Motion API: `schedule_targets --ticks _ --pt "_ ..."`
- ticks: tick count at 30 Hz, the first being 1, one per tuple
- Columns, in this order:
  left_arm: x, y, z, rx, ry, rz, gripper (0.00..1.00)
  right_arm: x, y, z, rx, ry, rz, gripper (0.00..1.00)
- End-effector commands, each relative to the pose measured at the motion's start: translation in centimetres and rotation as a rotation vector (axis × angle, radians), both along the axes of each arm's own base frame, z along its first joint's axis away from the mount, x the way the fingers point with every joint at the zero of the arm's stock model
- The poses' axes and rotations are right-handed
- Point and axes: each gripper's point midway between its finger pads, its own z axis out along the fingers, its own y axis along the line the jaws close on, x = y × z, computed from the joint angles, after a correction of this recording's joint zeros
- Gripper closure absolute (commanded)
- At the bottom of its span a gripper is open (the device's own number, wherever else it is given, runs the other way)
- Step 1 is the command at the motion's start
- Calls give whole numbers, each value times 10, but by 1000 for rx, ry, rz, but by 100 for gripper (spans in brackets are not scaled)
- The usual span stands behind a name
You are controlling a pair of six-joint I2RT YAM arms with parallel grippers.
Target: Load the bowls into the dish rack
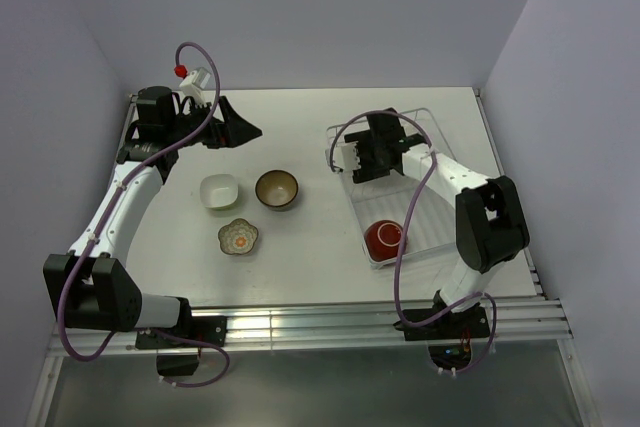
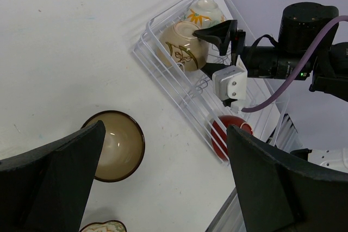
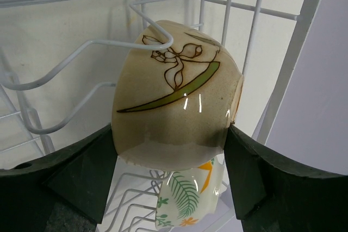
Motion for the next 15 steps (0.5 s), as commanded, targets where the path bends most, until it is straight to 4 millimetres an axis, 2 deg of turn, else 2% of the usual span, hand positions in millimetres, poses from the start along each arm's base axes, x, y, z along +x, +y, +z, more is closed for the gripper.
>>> schedule_targets --ticks 1,4,8,13,15 --pt "-4 1 12 -6 -45 -12 1 14 0 29 0 -129 8 31" --pt "-5 1 14 -1 -53 -9 0 8 1 34 5 -132 17 18" --pt "-7 3 15 9 -58 -2 1 3 1 44 18 -137 15 8" --pt "-10 7 15 32 -77 10 1 -7 -1 56 30 -143 17 0" --pt "-11 8 12 42 -70 16 1 -11 -1 59 39 -141 21 0"
